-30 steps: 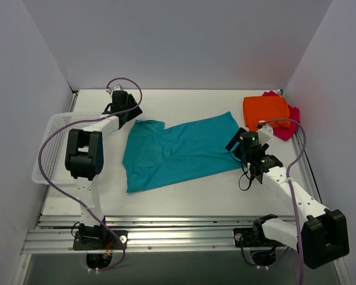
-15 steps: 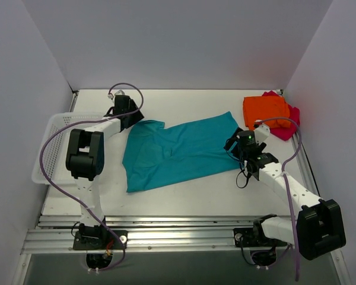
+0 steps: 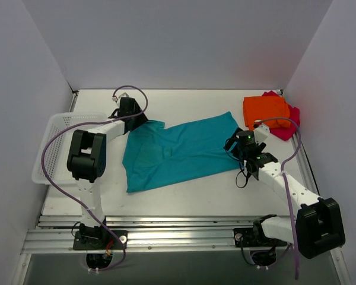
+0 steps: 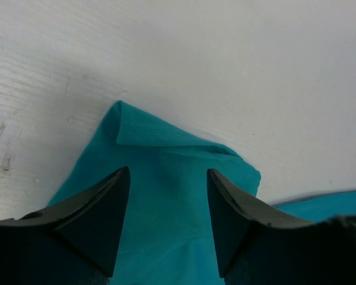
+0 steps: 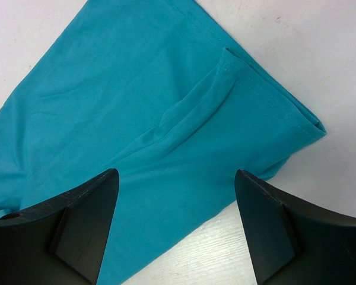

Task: Fold and stack the t-shirts
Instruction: Grap the side of the flattened tshirt furthest away from the robot with both arms

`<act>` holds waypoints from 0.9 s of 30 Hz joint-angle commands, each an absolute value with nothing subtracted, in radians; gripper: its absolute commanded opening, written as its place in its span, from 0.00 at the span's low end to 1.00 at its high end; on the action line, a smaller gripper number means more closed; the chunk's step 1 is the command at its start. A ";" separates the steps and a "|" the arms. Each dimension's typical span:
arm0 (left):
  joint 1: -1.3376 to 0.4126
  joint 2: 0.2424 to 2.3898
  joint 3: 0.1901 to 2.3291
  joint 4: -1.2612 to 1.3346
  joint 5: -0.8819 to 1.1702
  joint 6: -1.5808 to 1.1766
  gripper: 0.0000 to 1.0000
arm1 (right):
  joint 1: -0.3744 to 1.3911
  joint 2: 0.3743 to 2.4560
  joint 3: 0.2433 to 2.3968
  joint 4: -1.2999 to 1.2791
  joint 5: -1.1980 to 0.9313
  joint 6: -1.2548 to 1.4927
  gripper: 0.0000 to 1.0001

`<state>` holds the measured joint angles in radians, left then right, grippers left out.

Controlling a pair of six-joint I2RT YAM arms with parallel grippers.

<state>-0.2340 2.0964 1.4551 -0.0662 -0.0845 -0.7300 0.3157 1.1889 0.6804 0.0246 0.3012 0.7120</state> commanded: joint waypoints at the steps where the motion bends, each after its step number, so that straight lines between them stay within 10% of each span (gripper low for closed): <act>1: -0.232 2.071 1.480 -0.048 -0.115 -0.744 0.63 | 0.318 1.189 0.673 0.031 0.351 0.703 0.74; 27: -0.225 2.212 1.614 -0.071 -0.175 -0.764 0.61 | 0.301 1.216 0.666 0.035 0.368 0.699 0.74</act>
